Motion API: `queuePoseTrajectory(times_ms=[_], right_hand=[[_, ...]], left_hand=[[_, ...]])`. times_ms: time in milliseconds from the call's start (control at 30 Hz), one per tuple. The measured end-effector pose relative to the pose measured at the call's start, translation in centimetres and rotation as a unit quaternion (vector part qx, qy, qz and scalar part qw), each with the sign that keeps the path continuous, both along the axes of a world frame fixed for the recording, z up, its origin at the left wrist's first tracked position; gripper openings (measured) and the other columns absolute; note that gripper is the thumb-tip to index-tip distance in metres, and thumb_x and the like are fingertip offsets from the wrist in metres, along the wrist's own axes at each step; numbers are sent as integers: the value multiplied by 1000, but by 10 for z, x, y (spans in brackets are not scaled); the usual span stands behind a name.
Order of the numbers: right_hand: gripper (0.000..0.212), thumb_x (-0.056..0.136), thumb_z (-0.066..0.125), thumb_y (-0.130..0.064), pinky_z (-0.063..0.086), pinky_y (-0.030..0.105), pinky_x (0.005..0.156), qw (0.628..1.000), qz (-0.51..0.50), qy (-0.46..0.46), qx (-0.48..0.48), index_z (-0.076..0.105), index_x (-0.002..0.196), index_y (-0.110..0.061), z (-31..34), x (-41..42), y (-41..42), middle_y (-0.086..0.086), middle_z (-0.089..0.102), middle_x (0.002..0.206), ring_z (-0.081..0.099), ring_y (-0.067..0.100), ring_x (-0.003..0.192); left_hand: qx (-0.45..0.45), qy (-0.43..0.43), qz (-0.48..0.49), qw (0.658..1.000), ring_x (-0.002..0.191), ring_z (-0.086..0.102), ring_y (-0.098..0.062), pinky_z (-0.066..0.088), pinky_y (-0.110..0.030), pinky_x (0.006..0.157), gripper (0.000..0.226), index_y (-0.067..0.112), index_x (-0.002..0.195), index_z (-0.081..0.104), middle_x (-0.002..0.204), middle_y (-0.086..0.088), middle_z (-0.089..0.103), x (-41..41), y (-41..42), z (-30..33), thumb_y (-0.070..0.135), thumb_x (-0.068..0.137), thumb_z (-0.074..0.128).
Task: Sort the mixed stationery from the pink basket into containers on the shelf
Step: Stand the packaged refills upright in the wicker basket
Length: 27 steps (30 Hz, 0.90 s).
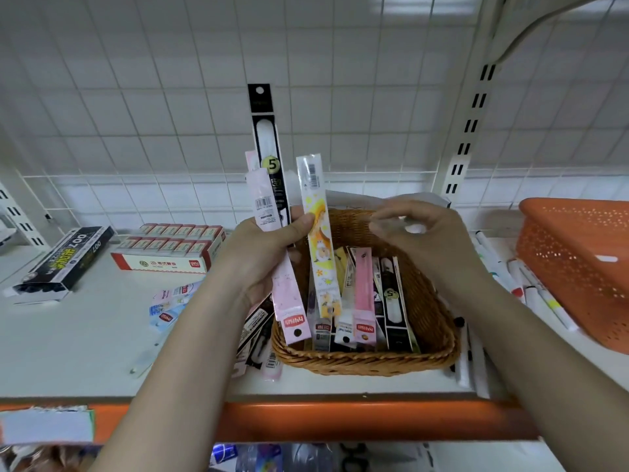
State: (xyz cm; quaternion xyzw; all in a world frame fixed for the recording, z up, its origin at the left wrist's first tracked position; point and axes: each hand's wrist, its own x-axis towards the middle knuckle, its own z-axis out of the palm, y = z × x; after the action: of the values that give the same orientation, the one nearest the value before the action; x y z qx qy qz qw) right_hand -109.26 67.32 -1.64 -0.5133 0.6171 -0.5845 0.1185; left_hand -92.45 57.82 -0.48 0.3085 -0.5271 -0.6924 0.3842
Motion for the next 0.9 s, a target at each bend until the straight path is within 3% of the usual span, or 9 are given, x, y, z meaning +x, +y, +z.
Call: queuePoseTrajectory(times_ms=[100,200,300,367,467,567,667,767,900], right_hand=[[32,84,62,3,49,13,79,980,27,149,126,72,84,-27,-5,-16,7,1,68,106,61,-3,84],[36,95,49,-3,30,13,101,887,99,351,285,68,113,-27,-4,-12,10,-12,58,128,48,7,120],[25,98,45,-16,42,11,76,948,129,239,166,65,104,-30,10,11,5,-26,63,92,55,-13,86],[10,93,55,-23,41,10,63,967,142,174,122,64,90,-24,10,24,-1,-19,63,69,60,-6,67],[10,88,64,-23,50,16,54,992,61,79,81,65,95,-16,5,25,-9,-4,69,67,64,7,56],[22,86,66,-25,49,20,50,979,76,-54,179,64,100,-8,1,18,-15,6,67,67,60,12,53],[40,92,59,-32,51,20,51,946,103,29,306,59,119,-4,-8,22,-20,7,70,81,66,11,56],[45,91,58,-37,52,27,63,895,38,260,361,56,124,-7,-10,24,-10,9,67,105,66,17,66],[25,90,57,-9,36,32,57,808,48,382,446,58,113,3,-21,23,0,21,62,108,63,30,90]], left_hand=[[2,7,0,1000,44,49,-3,38,-13,41,26,19,66,69,53,8,61,2,-2,4,2,84,63],[-4,0,-19,1000,44,50,-3,38,-12,41,37,20,52,72,53,7,62,2,-1,6,0,82,63],[-5,3,-71,997,42,54,-5,40,-12,39,24,11,68,70,52,3,62,-4,7,11,-3,83,58],[-13,-3,-107,994,40,52,-6,40,-12,39,14,8,79,66,51,2,61,-8,13,14,-1,85,57],[4,1,-76,997,45,51,-6,39,-12,39,6,12,89,63,61,3,60,-9,8,14,10,89,57],[83,-2,-19,996,46,45,-5,39,-14,39,28,13,97,58,67,1,54,-4,-4,9,40,90,54],[157,6,-35,987,46,45,-8,40,-15,40,44,11,91,57,58,1,55,-1,-7,2,52,94,40],[175,8,-50,983,51,48,-10,43,-18,42,36,12,89,62,61,-1,56,2,-7,-4,41,98,41],[138,11,-62,988,63,63,-18,57,-31,57,21,16,87,65,74,-5,67,4,-3,-5,25,97,48]])
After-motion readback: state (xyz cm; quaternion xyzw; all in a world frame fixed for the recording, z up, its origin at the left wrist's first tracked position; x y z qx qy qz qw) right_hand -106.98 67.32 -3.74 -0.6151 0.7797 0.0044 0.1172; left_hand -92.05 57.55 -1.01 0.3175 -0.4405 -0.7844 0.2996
